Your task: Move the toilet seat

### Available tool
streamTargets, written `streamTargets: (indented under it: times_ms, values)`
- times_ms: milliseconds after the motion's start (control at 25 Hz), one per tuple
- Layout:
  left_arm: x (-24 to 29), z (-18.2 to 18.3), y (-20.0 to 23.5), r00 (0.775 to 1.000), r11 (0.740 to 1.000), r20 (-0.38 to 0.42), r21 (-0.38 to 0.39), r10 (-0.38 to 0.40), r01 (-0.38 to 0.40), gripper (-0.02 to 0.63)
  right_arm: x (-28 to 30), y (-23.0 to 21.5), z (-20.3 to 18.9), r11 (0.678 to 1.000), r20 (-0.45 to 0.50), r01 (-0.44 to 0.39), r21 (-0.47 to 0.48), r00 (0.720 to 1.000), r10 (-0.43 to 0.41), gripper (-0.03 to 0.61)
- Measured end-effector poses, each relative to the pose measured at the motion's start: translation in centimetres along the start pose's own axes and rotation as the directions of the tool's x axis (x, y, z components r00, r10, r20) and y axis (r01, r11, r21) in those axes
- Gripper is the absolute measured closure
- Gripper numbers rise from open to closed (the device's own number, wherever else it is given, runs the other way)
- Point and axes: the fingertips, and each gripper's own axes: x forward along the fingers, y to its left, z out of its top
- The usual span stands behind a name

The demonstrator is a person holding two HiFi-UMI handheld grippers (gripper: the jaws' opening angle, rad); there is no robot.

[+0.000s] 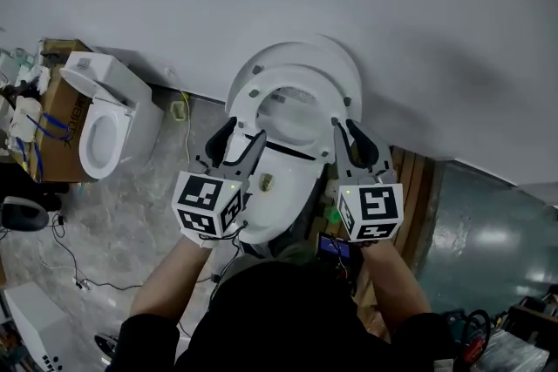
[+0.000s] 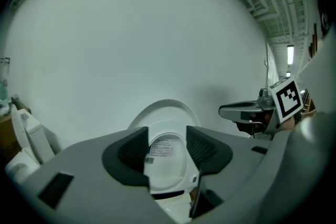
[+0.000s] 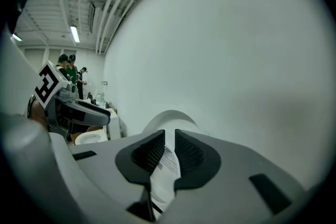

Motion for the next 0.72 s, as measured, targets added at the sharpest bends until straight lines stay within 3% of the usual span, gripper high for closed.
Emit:
streamTargets:
  times_ms: [80, 200, 400, 720]
  values:
    - [-2.9, 0.7, -0.7, 0.999, 1.000, 0.035, 0.019, -0.013, 0.012, 0.471, -1.8, 0.3, 0.5, 1.000, 0.008, 0.005, 0.025, 1.000, -0.005, 0.506]
    - [-6.9, 1.8, -1.7, 0.995, 0.999, 0.093, 0.033, -0.034, 0.031, 0.537, -4.4, 1.6, 1.3, 0.996, 0.026, -0.019, 0.083, 1.000, 0.017, 0.520]
    - [-12.0, 2.2, -4.3, 0.987, 0.996, 0.136, -0.003, -0.088, 0.089, 0.572, -8.5, 5.2, 2.9, 0.977, 0.066, -0.125, 0.175, 0.991, 0.115, 0.540]
    - [-17.6, 1.5, -8.2, 0.973, 0.987, 0.168, -0.002, -0.160, 0.162, 0.580, -14.2, 10.0, 4.7, 0.960, 0.129, -0.218, 0.176, 0.972, 0.197, 0.546]
